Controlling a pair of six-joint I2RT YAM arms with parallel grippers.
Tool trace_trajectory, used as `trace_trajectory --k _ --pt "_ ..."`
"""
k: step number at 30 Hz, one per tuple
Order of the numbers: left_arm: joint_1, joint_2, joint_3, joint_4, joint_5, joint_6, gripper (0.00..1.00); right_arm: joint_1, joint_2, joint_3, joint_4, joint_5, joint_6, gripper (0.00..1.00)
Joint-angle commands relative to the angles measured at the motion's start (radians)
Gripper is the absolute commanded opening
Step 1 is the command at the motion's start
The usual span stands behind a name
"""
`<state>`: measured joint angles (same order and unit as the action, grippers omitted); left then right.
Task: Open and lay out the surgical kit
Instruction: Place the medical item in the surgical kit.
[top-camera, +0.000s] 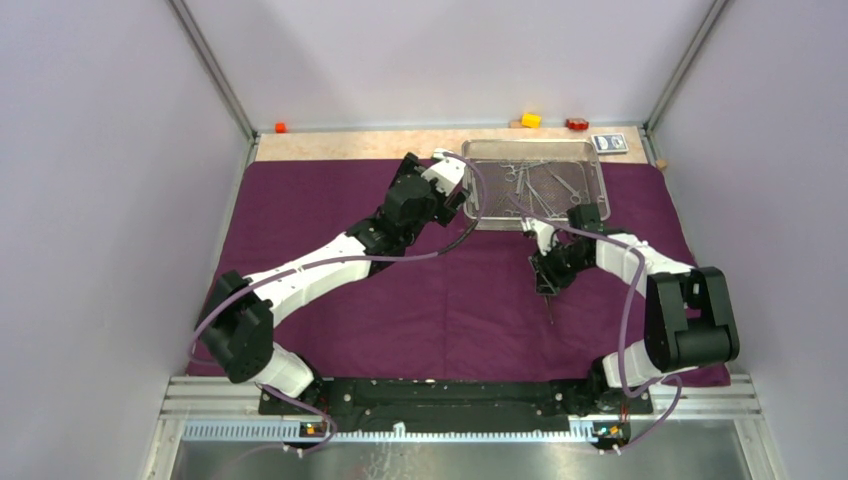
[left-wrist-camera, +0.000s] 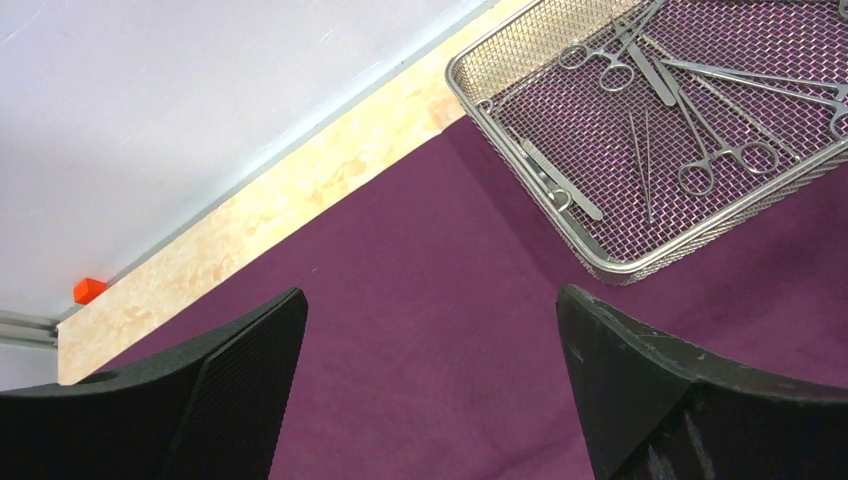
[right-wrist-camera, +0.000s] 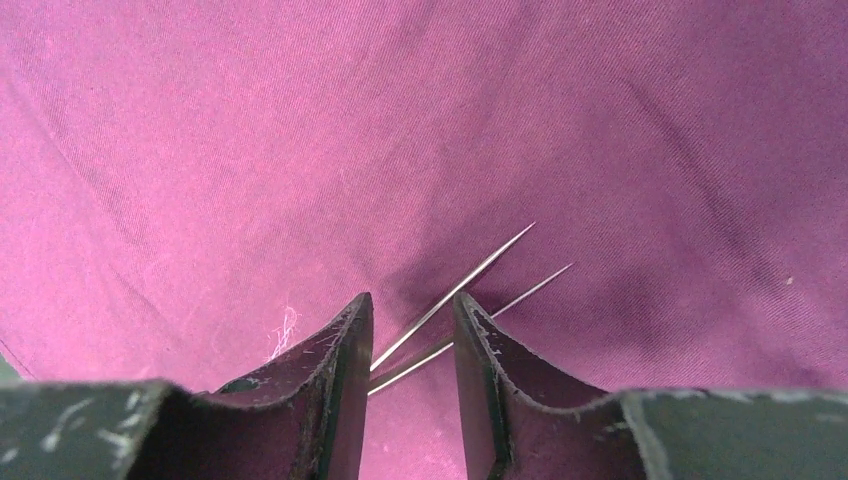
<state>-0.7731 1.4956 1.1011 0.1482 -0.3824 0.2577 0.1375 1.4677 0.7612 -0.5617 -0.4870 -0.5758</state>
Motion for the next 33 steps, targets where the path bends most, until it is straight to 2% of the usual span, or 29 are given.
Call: trace_trajectory --k 1,22,33 --pt "0.007 -0.045 -0.007 0.054 0.008 0.004 0.99 0.016 0.014 0.043 0.023 -0.002 -0.007 0.34" --pt "0.014 -0.056 -0.013 0.054 0.021 0.004 0.99 0.028 0.029 0.080 0.042 0.135 0.114 0.12" --pt "0.017 -0.065 -0.019 0.057 0.019 0.007 0.99 0.028 0.045 0.108 0.019 0.125 0.135 0.13"
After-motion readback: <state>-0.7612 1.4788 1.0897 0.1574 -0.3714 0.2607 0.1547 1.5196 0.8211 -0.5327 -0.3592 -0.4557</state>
